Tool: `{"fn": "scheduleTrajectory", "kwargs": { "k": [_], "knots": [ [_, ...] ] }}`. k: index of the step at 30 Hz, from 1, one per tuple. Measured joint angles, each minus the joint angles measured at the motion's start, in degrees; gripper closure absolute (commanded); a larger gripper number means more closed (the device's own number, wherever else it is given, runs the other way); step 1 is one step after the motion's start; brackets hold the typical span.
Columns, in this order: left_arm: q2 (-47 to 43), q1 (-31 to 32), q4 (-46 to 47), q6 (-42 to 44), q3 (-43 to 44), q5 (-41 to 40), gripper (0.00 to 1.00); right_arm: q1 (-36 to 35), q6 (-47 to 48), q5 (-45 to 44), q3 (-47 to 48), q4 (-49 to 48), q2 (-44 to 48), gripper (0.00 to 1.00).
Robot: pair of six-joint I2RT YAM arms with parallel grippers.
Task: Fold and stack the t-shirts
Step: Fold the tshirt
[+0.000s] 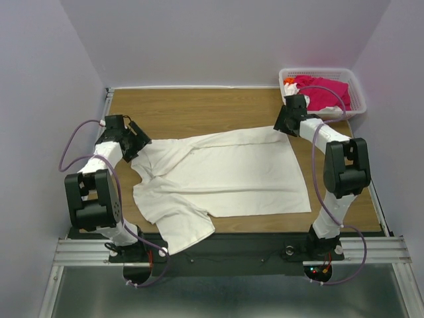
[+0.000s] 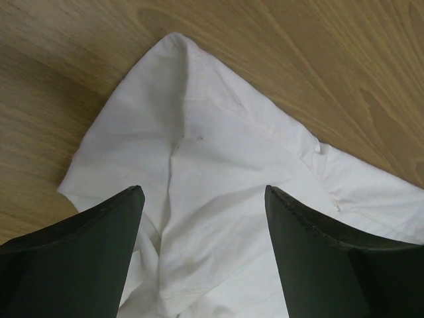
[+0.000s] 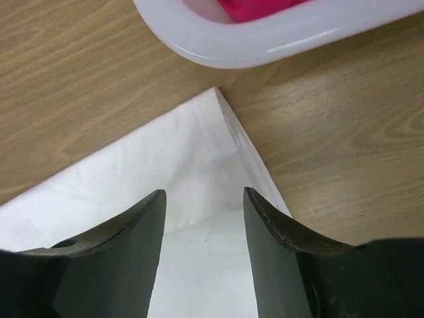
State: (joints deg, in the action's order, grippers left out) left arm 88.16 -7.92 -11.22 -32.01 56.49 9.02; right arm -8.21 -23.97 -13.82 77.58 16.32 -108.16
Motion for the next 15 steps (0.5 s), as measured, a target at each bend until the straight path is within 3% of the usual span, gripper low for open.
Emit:
{"fn": "scheduleTrajectory", "kwargs": {
  "k": [10,15],
  "knots": [
    [-6.4,5.2,-1.16,3.39,-6.99,0.04,0.15,2.43,-3.54,7.98,-4.17,-0.13,0.17,0.47],
    [-7.72,21.24,-2.56,7.32,-4.35,-8.37,0.16,2.25,-4.39,13.57,-6.16,-0.31,0.46,0.46]
  ]
}}
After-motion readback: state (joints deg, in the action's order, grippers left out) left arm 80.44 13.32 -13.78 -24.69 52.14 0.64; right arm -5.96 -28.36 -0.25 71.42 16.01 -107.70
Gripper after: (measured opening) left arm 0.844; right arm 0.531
